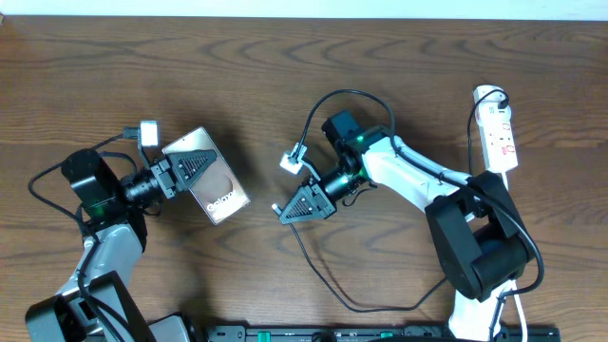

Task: Plug charger to phone and switch on socket
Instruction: 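Lift the plug with the right gripper and carry it toward the phone, then align the plug with the phone's bottom port beside the left gripper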

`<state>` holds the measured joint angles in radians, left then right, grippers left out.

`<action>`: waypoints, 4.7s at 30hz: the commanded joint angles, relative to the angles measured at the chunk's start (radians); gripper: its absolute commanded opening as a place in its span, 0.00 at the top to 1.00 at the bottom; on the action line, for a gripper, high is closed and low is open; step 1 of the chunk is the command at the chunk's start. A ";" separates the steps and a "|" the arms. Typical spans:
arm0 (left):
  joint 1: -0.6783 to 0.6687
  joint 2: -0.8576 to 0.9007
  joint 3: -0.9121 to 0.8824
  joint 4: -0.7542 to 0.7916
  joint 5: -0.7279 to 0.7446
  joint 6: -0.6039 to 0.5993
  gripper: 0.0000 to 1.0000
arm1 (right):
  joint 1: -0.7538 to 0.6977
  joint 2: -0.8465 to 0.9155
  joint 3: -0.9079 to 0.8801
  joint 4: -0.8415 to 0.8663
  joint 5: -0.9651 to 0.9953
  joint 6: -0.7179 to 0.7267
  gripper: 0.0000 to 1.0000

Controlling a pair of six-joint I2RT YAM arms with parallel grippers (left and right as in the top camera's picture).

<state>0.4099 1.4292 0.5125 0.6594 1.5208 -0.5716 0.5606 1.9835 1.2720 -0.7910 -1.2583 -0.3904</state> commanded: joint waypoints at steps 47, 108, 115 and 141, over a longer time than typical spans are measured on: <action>0.004 -0.003 -0.001 0.008 0.032 0.014 0.92 | 0.042 0.007 -0.119 0.201 0.169 0.392 0.99; 0.004 -0.003 -0.001 -0.004 0.032 0.012 0.93 | 0.125 0.076 -0.122 0.706 -0.221 0.186 0.99; 0.004 -0.003 -0.001 -0.003 0.021 -0.019 0.93 | 0.126 0.077 -0.122 0.740 -0.206 0.236 0.99; 0.003 -0.003 -0.001 0.002 -0.105 -0.321 0.92 | 0.142 0.077 -0.122 0.912 -0.158 0.478 0.99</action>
<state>0.4099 1.4292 0.5125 0.6537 1.3804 -0.8692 0.6979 2.0506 1.1522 0.1093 -1.4151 0.0433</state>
